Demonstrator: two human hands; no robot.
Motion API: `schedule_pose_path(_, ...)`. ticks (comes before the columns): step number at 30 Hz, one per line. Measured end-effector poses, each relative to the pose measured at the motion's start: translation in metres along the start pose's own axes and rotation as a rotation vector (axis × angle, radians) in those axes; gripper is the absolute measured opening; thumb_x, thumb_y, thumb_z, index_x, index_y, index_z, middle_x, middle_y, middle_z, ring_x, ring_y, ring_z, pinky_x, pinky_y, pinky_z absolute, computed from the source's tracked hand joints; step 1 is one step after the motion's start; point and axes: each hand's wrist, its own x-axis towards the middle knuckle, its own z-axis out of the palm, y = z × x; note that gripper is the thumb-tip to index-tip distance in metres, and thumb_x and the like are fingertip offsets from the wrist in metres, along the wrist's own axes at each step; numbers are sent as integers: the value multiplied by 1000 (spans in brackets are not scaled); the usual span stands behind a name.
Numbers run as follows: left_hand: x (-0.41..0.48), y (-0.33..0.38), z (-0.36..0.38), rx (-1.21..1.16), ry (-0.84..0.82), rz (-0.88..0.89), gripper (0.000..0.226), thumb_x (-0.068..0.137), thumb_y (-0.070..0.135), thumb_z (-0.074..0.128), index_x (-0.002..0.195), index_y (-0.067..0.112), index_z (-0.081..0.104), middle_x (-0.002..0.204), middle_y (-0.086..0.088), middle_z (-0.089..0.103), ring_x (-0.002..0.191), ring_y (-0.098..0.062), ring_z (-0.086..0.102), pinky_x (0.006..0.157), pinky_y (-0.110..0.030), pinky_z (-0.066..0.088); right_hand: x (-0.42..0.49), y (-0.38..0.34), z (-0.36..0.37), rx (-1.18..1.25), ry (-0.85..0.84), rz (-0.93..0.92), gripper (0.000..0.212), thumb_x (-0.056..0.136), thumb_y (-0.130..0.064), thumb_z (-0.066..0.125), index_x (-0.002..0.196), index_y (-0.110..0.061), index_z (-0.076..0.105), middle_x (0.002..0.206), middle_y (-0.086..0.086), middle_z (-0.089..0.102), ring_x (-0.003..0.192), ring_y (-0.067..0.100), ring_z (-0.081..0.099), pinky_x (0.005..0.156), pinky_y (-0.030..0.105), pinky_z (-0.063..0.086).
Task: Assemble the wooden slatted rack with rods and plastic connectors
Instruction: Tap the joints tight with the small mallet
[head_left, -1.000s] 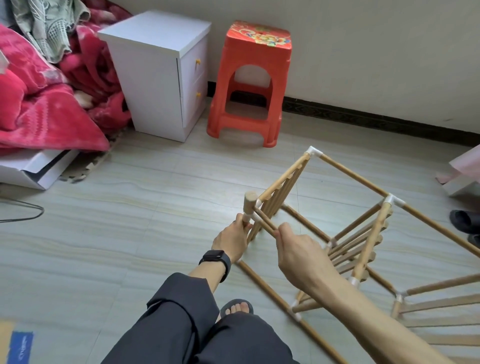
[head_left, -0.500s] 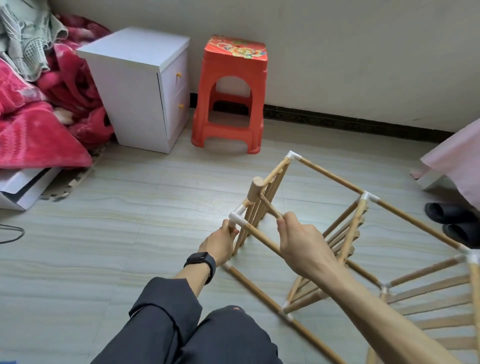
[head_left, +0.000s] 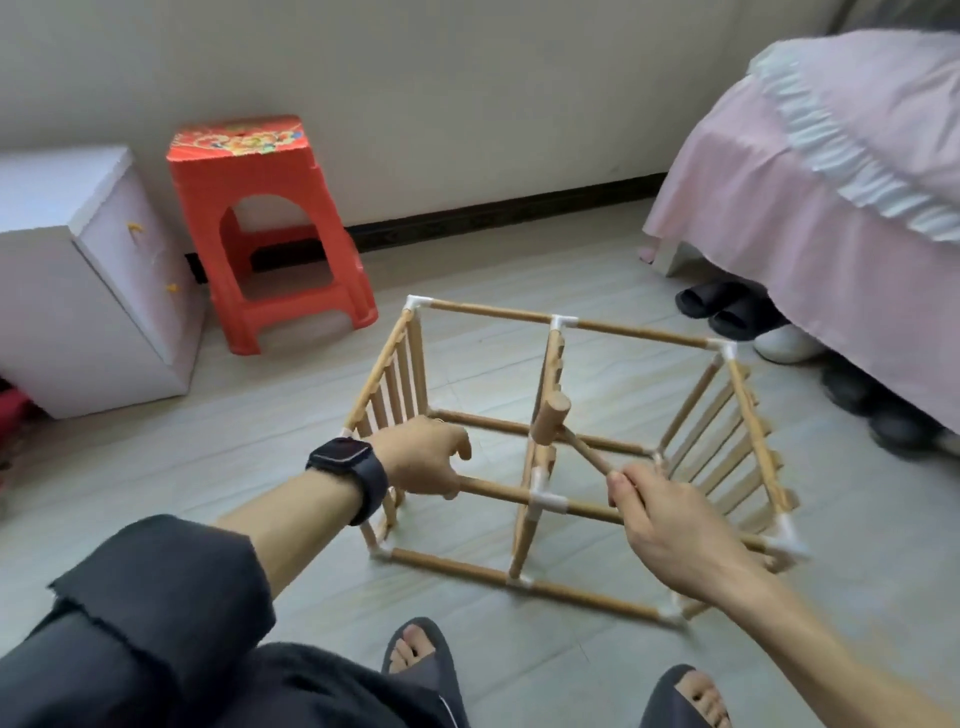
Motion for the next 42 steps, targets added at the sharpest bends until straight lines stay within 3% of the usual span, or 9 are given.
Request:
schedule_pose_path(4,27,45,28,322,-15,81,22,87,28,64,108,24,66,98,1,64,87,-21,61,69,-31,53,-23,15,10,11,-3,-26,30,105,-42,35,83,-29,51,61,1,60,52,14,56,48,29,40)
schedule_pose_path(10,44,53,72,281,162,11,19,90,29,53,92,25,71,81,2,63,68,-22,58,57,-29,42,-28,22,20,-100,-12,-61,30,106,-44,29,84,-34,47,66,-6,58,57,13,58,53,32,48)
schedule_pose_path(17,45,54,78,309,233,-32,20,87,29,51,89,22,70,88,-2,67,69,-26,53,62,-30,42,-27,25,43,-158,-53,-44,40,105,-44,14,101,-25,49,67,-3,45,60,12,51,55,29,41)
schedule_pose_path(22,48,53,78,319,231,-15,17,87,29,54,89,23,69,75,2,56,67,-23,56,60,-30,43,-33,16,37,50,128,-130,31,105,-46,24,89,-31,45,54,-5,50,44,13,49,41,31,40)
schedule_pose_path(26,47,53,77,303,238,-10,15,87,29,54,89,20,66,78,0,60,68,-24,57,60,-30,45,-38,5,38,-152,-84,-1,34,107,-47,19,96,-29,45,68,-3,57,60,14,56,58,40,52)
schedule_pose_path(30,49,53,77,296,220,-9,15,87,30,55,86,23,68,71,3,55,65,-22,58,58,-29,44,-34,3,33,-21,164,-175,36,106,-47,18,89,-28,43,53,-6,46,40,10,42,38,29,37)
schedule_pose_path(32,48,52,77,298,216,-10,14,87,30,55,84,23,67,70,3,55,66,-22,59,58,-29,45,-38,3,35,-84,89,-136,35,107,-47,17,93,-28,43,57,-6,49,44,8,45,41,26,38)
schedule_pose_path(35,48,54,76,302,222,-6,13,87,29,54,83,23,65,72,3,56,67,-23,59,59,-30,45,-42,-2,36,-186,-144,44,34,108,-46,16,99,-26,42,73,-4,56,64,14,55,58,37,48)
schedule_pose_path(42,52,40,65,309,109,-48,13,88,27,55,84,24,67,74,4,60,68,-18,61,62,-29,53,-37,3,12,-104,-96,8,36,109,-42,21,87,-27,45,67,-2,57,57,18,57,54,39,48)
